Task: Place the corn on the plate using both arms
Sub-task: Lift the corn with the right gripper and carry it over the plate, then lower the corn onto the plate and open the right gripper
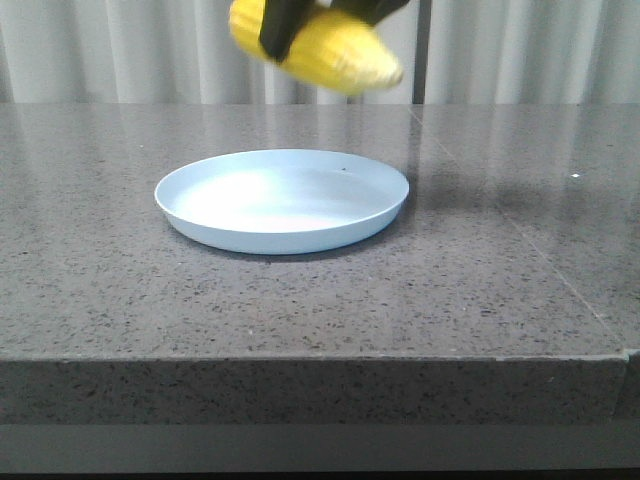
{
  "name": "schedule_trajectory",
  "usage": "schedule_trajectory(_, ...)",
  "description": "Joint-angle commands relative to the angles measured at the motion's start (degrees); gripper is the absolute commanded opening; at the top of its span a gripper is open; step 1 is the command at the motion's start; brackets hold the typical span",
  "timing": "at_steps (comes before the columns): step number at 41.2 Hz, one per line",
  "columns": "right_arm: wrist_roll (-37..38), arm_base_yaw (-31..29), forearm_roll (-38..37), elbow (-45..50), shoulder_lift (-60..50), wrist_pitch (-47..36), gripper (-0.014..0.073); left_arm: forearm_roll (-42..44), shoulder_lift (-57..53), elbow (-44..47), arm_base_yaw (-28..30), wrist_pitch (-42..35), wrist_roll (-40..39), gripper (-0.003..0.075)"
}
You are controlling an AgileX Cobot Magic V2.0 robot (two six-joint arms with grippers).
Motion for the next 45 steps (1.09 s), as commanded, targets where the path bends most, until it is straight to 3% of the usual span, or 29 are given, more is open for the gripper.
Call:
schedule_trajectory(1,0.99,-0.14,1.04,-1.53,0.19,-3.19,0.0259,0.06,0.29,-1.45,-0.38,-4.58,-0.58,0.0459)
schedule_trajectory(7,0.99,-0.14,1.66,-1.53,3.15,-3.19,0.0293,0.06,0.29,-1.45,-0.38,-4.58,-0.58,0.0459)
schedule_trajectory(14,0.99,-0.14,1.92,-1.53,4.22,-2.88,0.0538,0.06,0.29,-1.45,-0.38,-4.58,-0.58,0.0459)
schedule_trajectory(18,0.99,-0.14,1.92,-1.53,3.48,-2.57,0.0608,0.06,0.29,-1.45,-0.38,-4.58,-0.58,0.0459)
schedule_trajectory(34,-0.5,0.16,-3.54,-0.76,-9.38,5.08,0.0591,0.06,0.29,-1.45,-0.38,-4.58,-0.58,0.0459)
schedule_trajectory(45,-1.63,0.99,-8.07,8.84,-25.55,5.27,0.0591,0.06,0.29,-1.45,-0.38,-4.58,-0.58,0.0459)
